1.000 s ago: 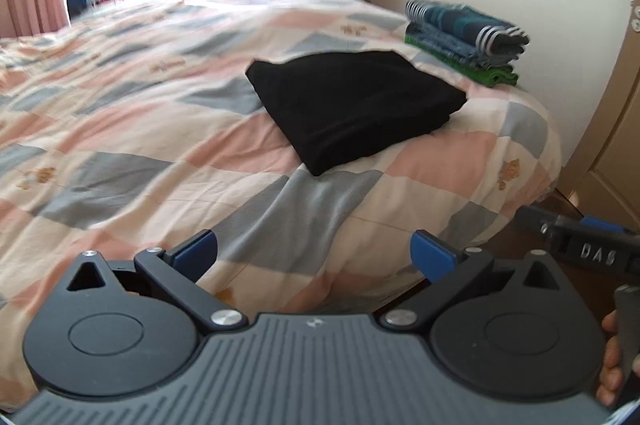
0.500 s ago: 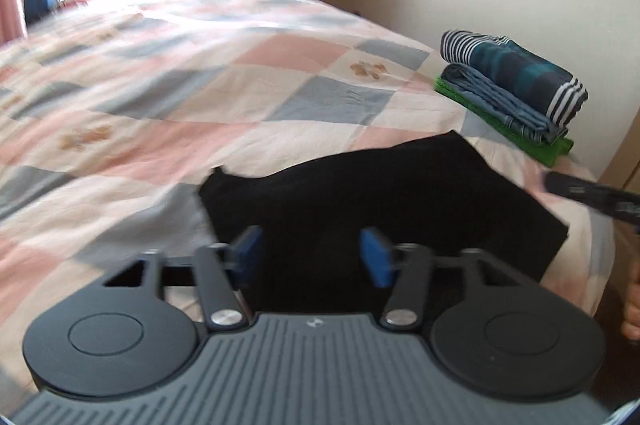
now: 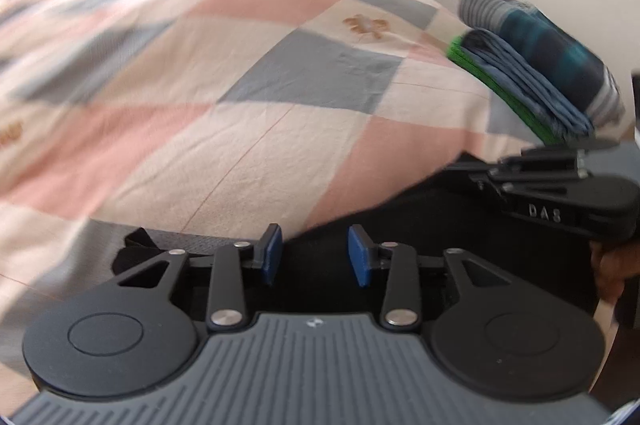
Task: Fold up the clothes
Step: 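Grasp the folded black jeans with the left gripper while the right gripper grasps its other side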
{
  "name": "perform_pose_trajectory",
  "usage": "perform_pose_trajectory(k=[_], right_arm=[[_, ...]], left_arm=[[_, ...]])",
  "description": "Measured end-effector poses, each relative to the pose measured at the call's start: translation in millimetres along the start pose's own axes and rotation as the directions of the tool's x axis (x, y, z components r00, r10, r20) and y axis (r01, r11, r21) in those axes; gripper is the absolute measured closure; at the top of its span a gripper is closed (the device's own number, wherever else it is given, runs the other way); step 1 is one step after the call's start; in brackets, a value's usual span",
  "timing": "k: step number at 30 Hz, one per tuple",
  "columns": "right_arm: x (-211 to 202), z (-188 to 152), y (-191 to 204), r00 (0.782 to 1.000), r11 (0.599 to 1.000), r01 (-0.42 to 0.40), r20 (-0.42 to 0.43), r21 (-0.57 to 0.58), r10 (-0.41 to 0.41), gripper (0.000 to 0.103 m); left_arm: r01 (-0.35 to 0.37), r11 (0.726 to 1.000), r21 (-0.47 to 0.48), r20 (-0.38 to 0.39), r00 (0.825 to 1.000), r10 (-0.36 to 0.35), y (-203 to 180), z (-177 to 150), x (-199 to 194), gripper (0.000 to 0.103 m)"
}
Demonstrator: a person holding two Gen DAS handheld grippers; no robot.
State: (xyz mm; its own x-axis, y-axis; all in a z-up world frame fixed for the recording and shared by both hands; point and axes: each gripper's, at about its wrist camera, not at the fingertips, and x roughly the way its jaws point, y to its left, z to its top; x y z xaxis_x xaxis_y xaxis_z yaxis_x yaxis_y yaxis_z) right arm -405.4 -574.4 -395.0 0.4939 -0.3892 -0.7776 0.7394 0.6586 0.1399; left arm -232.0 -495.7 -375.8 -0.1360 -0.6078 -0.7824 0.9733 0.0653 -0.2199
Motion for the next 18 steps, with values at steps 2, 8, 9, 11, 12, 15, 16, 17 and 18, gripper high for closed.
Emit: perform_pose_trajectory(k=[2, 8, 9, 11, 12, 15, 16, 17, 18], right_arm=[[11, 10, -4, 0.999, 1.0, -0.009, -0.053, 0.024, 0.01, 0.103], [-42, 38, -34, 0.999, 0.982, 0.036, -0.033, 0.184, -0.03, 0.036], [-57, 35, -46, 1.0, 0.971, 0.025, -0.023, 0.238, -0.02, 0.025], [-74, 23, -74, 0.997, 0.935, -0.04, -0.051, 0.352, 0.062, 0.016], [-78, 14, -88, 0.991, 0.912, -0.073, -0.07, 0.403, 0.111, 0.016], [-78, -17, -113, 0.959, 0.849, -0.145, -0.139, 0.508, 0.247, 0.014], [-75, -24, -118, 0.948, 0.833, -0.16, -0.152, 0.53, 0.279, 0.014], [-71, -28, -121, 0.939, 0.821, -0.178, -0.157, 0.542, 0.307, 0.014], [-66, -29, -122, 0.929, 0.813, -0.199, -0.158, 0.547, 0.334, 0.014]], left_arm=[[-0.017, 0.999, -0.045, -0.047, 0.999, 0.015, 7, 9, 7, 0.061], [-0.054, 0.995, -0.088, -0.1, 0.994, 0.045, 24, 24, -46, 0.057], [-0.052, 0.993, -0.11, -0.11, 0.993, 0.04, 32, 20, -59, 0.052], [-0.071, 0.983, -0.168, -0.163, 0.986, 0.043, 51, 10, -79, 0.046], [-0.088, 0.976, -0.197, -0.201, 0.978, 0.047, 59, 4, -86, 0.046], [-0.084, 0.948, -0.306, -0.281, 0.96, -0.005, 82, -21, -97, 0.045], [-0.06, 0.932, -0.358, -0.294, 0.954, -0.051, 87, -30, -96, 0.044], [-0.032, 0.911, -0.411, -0.304, 0.947, -0.104, 92, -39, -94, 0.037], [-0.006, 0.89, -0.457, -0.313, 0.937, -0.154, 94, -47, -90, 0.034]])
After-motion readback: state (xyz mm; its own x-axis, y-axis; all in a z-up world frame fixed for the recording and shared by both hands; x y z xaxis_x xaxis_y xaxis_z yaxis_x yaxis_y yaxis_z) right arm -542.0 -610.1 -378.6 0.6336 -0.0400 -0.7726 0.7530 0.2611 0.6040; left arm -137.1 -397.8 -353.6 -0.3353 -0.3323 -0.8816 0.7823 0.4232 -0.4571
